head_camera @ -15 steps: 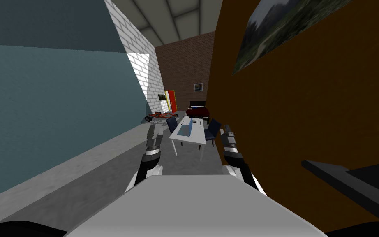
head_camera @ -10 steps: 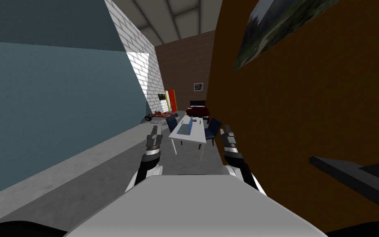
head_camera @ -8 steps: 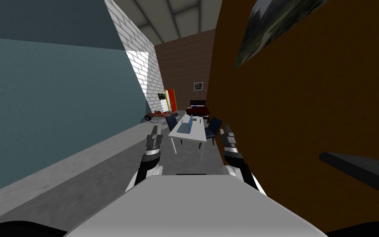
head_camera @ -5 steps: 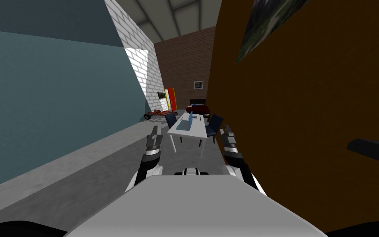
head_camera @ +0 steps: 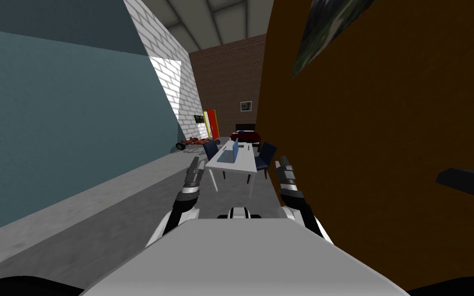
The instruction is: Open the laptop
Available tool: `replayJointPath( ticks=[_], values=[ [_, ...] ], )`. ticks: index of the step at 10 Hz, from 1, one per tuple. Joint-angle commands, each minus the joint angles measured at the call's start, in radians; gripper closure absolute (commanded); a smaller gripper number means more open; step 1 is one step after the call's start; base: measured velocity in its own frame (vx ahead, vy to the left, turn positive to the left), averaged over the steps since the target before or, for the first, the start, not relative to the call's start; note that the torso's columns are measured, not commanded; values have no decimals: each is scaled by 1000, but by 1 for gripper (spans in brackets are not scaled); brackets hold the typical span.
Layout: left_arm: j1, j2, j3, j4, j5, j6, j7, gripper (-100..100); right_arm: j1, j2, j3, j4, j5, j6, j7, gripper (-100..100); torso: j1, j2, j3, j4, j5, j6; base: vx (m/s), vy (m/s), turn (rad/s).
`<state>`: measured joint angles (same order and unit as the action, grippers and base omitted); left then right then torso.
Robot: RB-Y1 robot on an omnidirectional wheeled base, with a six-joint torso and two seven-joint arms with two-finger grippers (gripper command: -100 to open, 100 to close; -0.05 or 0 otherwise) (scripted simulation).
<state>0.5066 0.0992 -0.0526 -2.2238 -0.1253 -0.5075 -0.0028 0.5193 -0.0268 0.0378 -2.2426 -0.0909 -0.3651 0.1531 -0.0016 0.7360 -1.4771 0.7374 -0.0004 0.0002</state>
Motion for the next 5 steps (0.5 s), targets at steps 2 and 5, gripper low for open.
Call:
replayJointPath(
  ticks=[2,5],
  values=[
    [-15,42,31,18,-26,72,-14,-100,0,0,0,0,0,0,0,0,1,2,1,0,0,0,71,-86,-69],
    [-25,59,53,31,-48,126,-27,-100,0,0,0,0,0,0,0,0,2,3,2,1,1,0,60,-71,-76]
  ],
)
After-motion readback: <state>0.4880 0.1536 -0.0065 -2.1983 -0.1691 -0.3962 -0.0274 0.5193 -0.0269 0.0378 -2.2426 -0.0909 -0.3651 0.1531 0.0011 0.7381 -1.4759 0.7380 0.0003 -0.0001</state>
